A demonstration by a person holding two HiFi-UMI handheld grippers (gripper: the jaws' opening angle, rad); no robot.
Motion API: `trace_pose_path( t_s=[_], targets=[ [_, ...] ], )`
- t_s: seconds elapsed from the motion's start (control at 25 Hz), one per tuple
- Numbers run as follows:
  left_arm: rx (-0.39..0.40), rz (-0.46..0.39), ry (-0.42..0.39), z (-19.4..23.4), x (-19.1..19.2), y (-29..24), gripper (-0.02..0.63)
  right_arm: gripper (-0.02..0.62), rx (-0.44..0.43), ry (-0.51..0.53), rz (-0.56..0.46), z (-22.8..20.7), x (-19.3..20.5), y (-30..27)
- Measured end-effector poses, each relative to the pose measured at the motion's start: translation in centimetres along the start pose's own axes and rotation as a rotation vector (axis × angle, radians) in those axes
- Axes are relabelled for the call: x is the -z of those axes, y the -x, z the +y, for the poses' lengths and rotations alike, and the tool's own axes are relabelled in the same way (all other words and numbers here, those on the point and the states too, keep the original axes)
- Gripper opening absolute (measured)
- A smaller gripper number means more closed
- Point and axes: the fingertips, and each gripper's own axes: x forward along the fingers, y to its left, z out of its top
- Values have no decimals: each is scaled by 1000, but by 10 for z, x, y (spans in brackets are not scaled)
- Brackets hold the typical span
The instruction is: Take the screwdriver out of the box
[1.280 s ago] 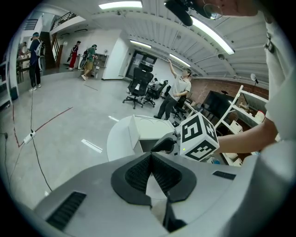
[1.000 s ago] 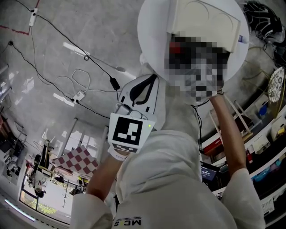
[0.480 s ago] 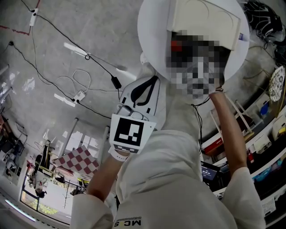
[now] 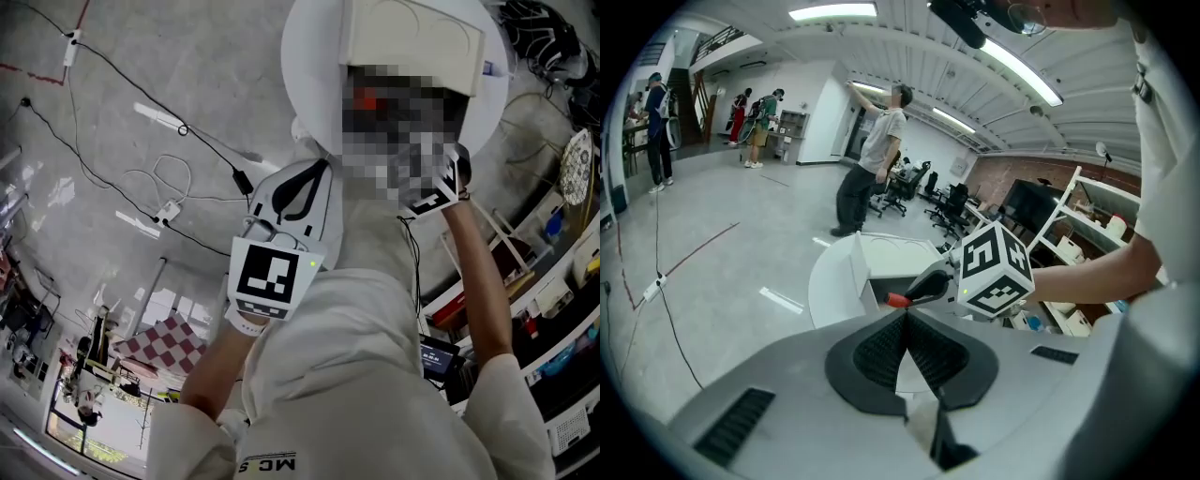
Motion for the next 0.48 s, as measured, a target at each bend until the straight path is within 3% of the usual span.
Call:
trace_pose_path(
  t_s=[0.48],
  targets=[
    [10, -42, -56, -18, -24, 20, 9, 144, 92, -93, -109, -7, -9, 64]
  ],
)
